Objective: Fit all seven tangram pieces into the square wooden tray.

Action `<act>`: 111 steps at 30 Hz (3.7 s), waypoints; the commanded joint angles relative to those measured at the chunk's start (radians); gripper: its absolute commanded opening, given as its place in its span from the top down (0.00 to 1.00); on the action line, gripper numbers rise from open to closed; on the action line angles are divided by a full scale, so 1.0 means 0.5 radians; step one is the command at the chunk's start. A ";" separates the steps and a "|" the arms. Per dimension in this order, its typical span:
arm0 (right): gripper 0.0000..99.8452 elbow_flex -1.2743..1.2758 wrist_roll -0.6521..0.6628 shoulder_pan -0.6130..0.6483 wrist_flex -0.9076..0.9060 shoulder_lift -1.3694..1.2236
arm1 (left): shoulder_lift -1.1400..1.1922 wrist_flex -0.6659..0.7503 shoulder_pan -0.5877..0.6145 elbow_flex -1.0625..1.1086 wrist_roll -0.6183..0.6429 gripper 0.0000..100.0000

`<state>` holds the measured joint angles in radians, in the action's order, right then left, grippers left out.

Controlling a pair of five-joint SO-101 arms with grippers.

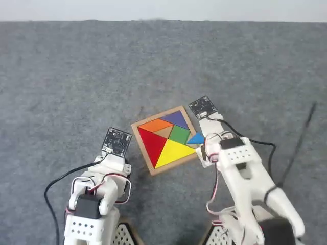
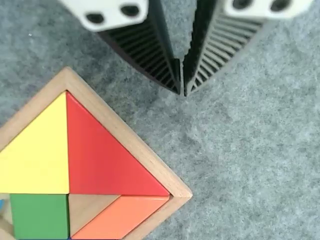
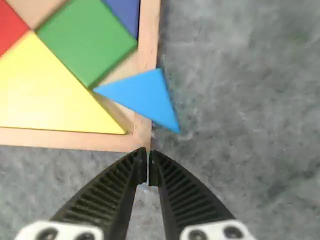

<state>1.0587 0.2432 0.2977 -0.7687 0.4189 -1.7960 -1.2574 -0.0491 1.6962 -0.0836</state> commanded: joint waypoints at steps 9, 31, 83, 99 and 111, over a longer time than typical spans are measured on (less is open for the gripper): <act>0.99 -0.528 0.031 -0.041 0.054 -0.465 | -0.043 -0.009 0.009 -0.023 0.009 0.99; 0.99 -0.730 0.153 -0.026 0.219 -0.628 | -0.043 -0.009 0.009 -0.023 0.009 0.99; 0.99 -0.408 0.009 0.308 0.195 -0.459 | -0.043 -0.009 0.009 -0.023 0.009 0.99; 0.99 0.344 0.021 0.158 0.462 0.618 | -0.043 -0.009 0.009 -0.023 0.009 0.99; 0.99 0.927 0.021 0.167 0.489 1.272 | -0.043 -0.009 0.009 -0.023 0.009 0.99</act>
<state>1.4653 0.2570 0.3913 -0.5524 0.9344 -1.7960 -1.2574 -0.0491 1.6962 -0.0836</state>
